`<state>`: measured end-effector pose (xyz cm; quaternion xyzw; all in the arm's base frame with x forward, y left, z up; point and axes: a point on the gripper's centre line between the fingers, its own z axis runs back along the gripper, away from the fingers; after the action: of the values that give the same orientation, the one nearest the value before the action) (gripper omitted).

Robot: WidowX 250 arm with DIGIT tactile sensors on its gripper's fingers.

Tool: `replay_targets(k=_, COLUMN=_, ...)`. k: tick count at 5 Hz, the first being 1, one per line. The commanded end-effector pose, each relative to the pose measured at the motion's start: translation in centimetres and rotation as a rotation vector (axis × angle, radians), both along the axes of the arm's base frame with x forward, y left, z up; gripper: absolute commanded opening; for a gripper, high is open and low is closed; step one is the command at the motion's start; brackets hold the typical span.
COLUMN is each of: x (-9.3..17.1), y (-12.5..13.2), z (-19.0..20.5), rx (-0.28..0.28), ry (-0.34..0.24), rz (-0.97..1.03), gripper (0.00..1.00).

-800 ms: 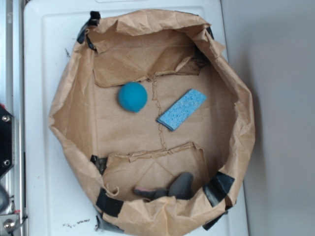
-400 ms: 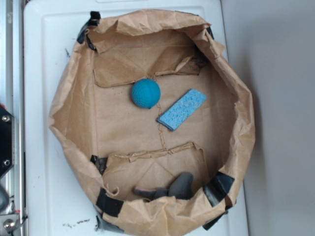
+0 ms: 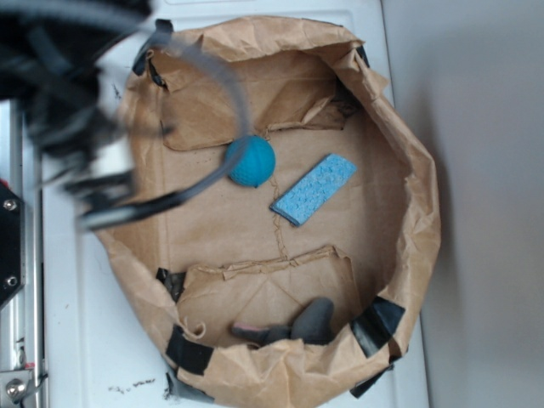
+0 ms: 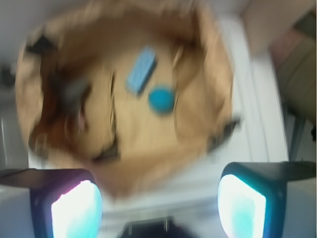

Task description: Grab the blue sponge.

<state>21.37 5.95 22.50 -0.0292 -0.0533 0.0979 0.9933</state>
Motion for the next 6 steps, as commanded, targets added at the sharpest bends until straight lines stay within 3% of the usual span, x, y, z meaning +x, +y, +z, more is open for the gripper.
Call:
replay_targets(k=1, x=3.3, y=-3.5, z=1.0, rx=0.026, ry=-0.079, rz=0.049, gripper=1.0)
replay_targets(k=4, x=3.3, y=-3.5, z=1.0, rx=0.026, ry=-0.079, rz=0.049, gripper=1.0)
replay_targets(k=5, x=4.3, y=-5.2, z=-2.0, rx=0.087, ry=-0.119, rz=-0.045, gripper=1.0)
replay_targets(k=6, x=6.4, y=-5.4, z=-5.2, rx=0.087, ry=-0.13, rz=-0.108, gripper=1.0)
